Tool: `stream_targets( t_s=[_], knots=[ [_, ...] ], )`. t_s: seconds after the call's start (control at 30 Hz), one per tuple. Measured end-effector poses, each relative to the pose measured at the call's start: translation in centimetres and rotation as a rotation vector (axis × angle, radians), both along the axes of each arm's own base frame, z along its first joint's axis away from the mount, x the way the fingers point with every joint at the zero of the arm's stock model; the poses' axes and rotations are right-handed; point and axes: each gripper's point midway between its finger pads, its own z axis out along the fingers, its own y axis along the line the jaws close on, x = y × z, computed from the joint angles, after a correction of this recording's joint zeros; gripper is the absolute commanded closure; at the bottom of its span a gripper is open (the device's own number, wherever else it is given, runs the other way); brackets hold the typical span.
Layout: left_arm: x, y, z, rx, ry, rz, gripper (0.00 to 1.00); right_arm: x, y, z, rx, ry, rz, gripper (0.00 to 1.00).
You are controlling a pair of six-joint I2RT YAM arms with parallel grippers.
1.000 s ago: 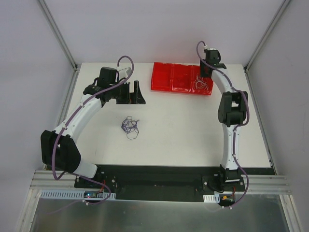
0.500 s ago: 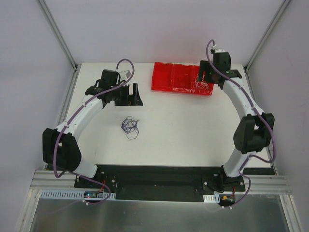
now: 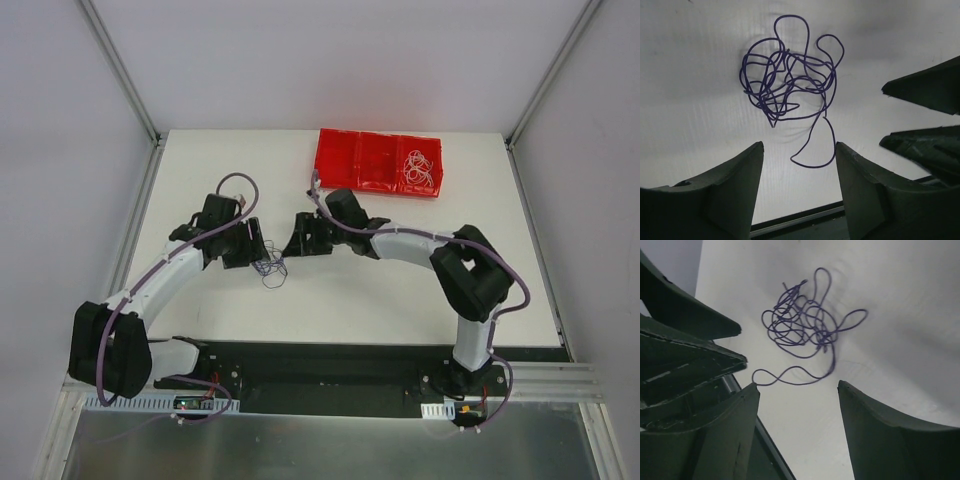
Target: Untangle the cables
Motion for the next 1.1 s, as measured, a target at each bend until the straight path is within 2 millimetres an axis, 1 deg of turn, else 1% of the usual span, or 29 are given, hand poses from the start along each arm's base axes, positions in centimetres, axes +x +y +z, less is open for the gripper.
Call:
stream_targets(
  t_s=[0.03,0.1,0.17,0.2,0.3,0.37,0.43,0.53,0.67,0.73,0.77,0.83,0.9,0.93,1.03,1.07,1.1],
  knots=[
    [-0.3,0.1,-0.3,-0.002,0.007,0.012,0.37,-0.8,1.0,-0.1,0.019,0.015,0.019,0.32],
    [-0.9,0.4,-0.9,-0.001,0.018,0.037,0.36,-2.0,2.5,-0.1,0.055,0.027,0.039,0.29],
    [-1.3,1.0,-1.2,0.008,0.017,0.072,0.32,-3.0,3.3,-0.1,0.094,0.031,0.043,0.27],
    [-1.3,1.2,-1.2,0.011,0.011,0.084,0.30,-3.4,3.5,-0.2,0.106,0.037,0.040,0.29],
    [-1.1,2.1,-0.6,-0.003,-0.017,0.159,0.30,-4.6,3.5,-1.7,0.133,0.089,-0.032,0.29],
    [-0.8,3.2,-0.6,-0.017,-0.029,0.241,0.29,-5.3,3.4,-2.7,0.134,0.134,-0.092,0.29],
    [-1.0,4.6,-0.9,-0.024,-0.028,0.324,0.29,-5.7,4.1,-3.1,0.143,0.163,-0.136,0.28],
    [-1.5,6.5,-1.4,-0.031,-0.026,0.441,0.24,-5.9,5.2,-3.0,0.174,0.171,-0.175,0.26],
    [-1.4,7.4,-0.7,-0.040,-0.067,0.489,0.20,-5.8,5.7,-3.0,0.174,0.156,-0.213,0.25],
    [-1.3,7.4,-0.5,-0.043,-0.075,0.490,0.16,-5.6,6.2,-3.1,0.159,0.151,-0.227,0.26],
    [-1.4,7.4,-0.6,-0.043,-0.071,0.487,0.09,-5.3,6.5,-3.1,0.156,0.148,-0.232,0.27],
    [-1.4,7.2,-1.0,-0.043,-0.052,0.473,0.03,-4.7,7.3,-3.0,0.149,0.139,-0.246,0.31],
    [-1.6,6.8,-1.6,-0.049,-0.020,0.453,0.01,-4.4,7.9,-2.9,0.146,0.132,-0.254,0.37],
    [-1.6,6.5,-1.9,-0.056,-0.004,0.442,0.01,-4.2,8.2,-2.8,0.145,0.129,-0.258,0.44],
    [-1.7,6.0,-2.6,-0.069,0.033,0.424,0.01,-4.0,8.4,-2.9,0.137,0.125,-0.267,0.58],
    [-1.6,5.8,-2.7,-0.078,0.041,0.416,0.01,-4.0,8.4,-3.0,0.131,0.122,-0.273,0.68],
    [-1.6,5.6,-2.8,-0.087,0.049,0.409,0.01,-3.9,8.2,-3.2,0.122,0.120,-0.278,0.74]
  ],
)
